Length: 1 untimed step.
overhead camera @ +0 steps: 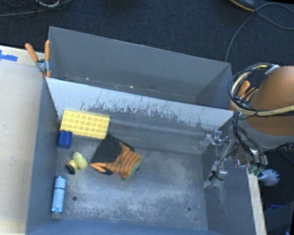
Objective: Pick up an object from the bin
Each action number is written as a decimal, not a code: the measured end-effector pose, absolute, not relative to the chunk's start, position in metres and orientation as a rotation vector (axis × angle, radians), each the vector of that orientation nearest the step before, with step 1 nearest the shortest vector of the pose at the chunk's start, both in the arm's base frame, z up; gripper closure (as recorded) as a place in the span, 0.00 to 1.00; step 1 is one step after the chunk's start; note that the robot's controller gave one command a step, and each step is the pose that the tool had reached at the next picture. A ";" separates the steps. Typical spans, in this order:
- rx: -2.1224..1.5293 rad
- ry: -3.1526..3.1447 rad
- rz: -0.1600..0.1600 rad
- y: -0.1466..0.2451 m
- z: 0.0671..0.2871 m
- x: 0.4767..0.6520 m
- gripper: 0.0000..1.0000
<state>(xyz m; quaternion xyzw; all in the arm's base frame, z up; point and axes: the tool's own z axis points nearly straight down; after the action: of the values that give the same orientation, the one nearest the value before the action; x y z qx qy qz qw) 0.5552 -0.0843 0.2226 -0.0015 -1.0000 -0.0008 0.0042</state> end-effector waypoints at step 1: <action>0.000 -3.140 0.000 -0.084 0.227 0.556 0.00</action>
Offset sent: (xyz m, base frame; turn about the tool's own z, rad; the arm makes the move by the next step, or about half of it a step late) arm 0.0550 0.1118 -0.1526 -0.1526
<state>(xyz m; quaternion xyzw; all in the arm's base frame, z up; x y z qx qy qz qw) 0.5563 -0.0839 0.2273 -0.0002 -1.0000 -0.0001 0.0006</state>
